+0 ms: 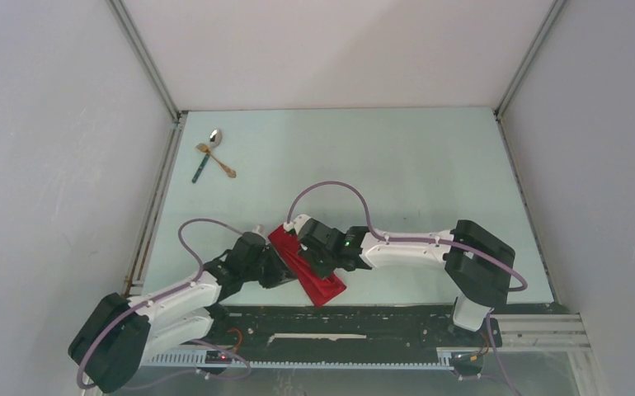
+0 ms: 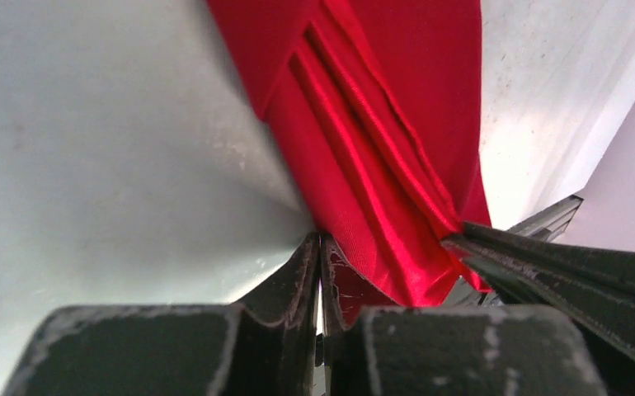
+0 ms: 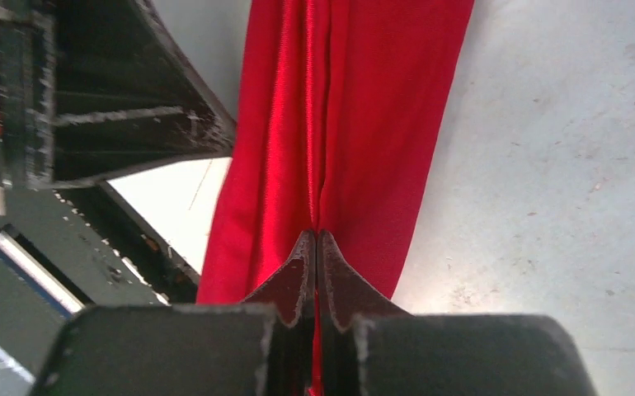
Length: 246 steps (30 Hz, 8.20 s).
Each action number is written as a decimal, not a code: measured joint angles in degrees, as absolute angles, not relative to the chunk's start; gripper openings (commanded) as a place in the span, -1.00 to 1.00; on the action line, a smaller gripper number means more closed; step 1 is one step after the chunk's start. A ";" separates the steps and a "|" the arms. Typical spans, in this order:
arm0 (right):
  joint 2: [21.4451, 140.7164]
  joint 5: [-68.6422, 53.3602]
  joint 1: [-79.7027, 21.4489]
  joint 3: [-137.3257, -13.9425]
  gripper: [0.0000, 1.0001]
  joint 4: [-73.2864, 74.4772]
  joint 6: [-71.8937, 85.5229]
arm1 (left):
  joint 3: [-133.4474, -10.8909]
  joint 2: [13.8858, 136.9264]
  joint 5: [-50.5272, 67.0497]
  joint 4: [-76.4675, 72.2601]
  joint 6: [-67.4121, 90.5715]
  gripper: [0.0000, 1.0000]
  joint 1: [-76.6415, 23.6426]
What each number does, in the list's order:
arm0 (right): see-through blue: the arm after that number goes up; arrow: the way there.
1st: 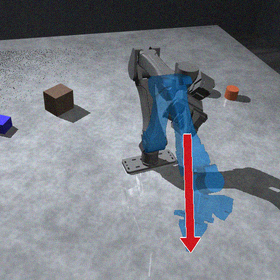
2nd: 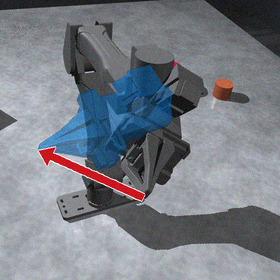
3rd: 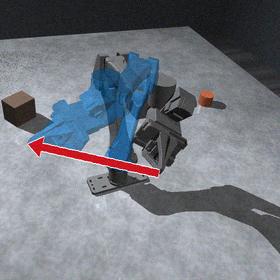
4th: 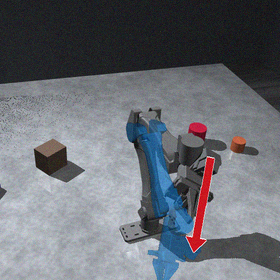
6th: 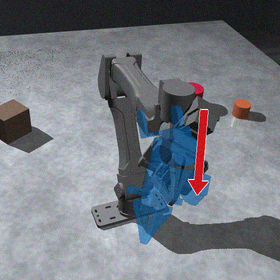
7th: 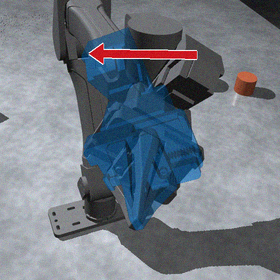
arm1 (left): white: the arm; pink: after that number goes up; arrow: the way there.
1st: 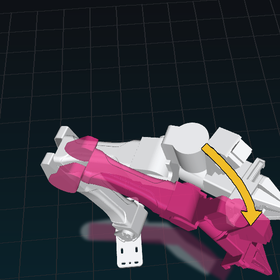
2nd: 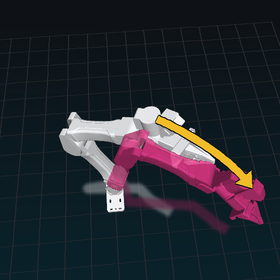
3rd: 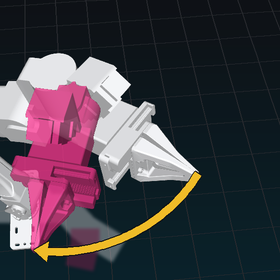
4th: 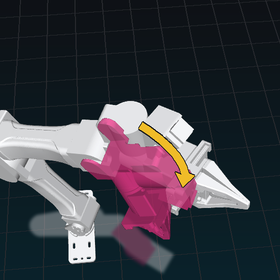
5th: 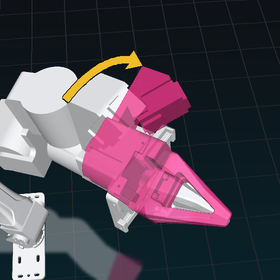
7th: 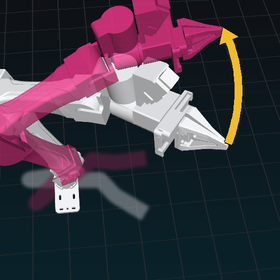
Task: Fold the napkin into a case and place the utensils inside
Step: Stuff the top corner of the smaller-rectangle-folded napkin into the folded napkin, then pick up the smaller rectangle-folded napkin from the center of the board, then turn over the smaller rectangle-folded napkin at the center of the board, then smooth out the smaller rectangle-folded napkin at the center of the board, then rotate the smaller rectangle-folded napkin at the center of the board, then move the smaller rectangle folded napkin to the center of the board.
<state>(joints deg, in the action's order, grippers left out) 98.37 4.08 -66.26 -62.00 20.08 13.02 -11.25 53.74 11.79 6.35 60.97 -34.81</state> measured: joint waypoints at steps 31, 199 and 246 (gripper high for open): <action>104.68 -5.10 -65.58 -59.99 -1.00 8.12 25.78 | -15.49 46.35 5.69 18.20 60.36 -0.71 -35.97; 110.56 -6.50 -27.44 -82.56 0.35 21.54 12.99 | -46.22 66.11 4.62 22.39 40.40 0.34 -29.12; 56.95 -27.16 -6.09 -38.15 0.39 20.32 22.17 | -112.20 133.80 -15.33 48.56 28.80 0.14 -24.29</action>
